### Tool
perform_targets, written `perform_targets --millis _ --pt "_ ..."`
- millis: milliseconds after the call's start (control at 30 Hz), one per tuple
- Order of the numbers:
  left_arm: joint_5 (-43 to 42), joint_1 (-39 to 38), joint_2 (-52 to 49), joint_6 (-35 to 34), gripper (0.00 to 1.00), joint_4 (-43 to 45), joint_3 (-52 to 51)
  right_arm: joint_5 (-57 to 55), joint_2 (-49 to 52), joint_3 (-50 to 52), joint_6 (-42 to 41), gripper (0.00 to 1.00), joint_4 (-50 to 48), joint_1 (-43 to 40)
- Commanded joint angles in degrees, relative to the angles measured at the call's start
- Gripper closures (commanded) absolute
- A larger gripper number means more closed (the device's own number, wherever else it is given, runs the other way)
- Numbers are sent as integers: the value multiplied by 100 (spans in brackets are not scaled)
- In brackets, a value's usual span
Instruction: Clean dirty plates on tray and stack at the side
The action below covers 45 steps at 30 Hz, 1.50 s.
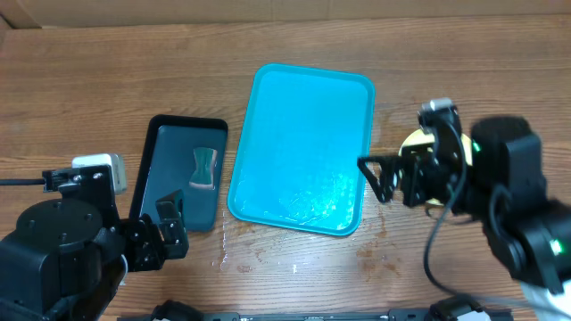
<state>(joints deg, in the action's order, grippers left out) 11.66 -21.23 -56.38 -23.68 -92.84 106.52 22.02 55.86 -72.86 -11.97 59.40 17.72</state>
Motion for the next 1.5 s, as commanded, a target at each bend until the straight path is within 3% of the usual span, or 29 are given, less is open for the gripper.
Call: perform_targets --millis 0,133,300,567,833,1000,1467 --pt "74 26 15 -76 0 2 -2 -190 -516 409 98 0 151 20" --pt "76 26 15 -76 0 2 -2 -883 -1106 940 133 0 118 -105" --pt "76 26 15 -79 0 2 -2 -988 -2026 2009 225 0 -1596 -420" --pt "76 26 15 -79 0 2 -2 -977 -3672 4586 83 1 -3801 -951" --pt "76 26 15 -76 0 2 -2 -890 -5482 6496 85 0 -4896 -975" --pt "76 26 13 -79 0 2 -2 -649 -5574 7243 92 1 -6137 -975" --pt "76 26 15 -79 0 2 -2 -675 -5554 7239 90 0 -5615 -975"
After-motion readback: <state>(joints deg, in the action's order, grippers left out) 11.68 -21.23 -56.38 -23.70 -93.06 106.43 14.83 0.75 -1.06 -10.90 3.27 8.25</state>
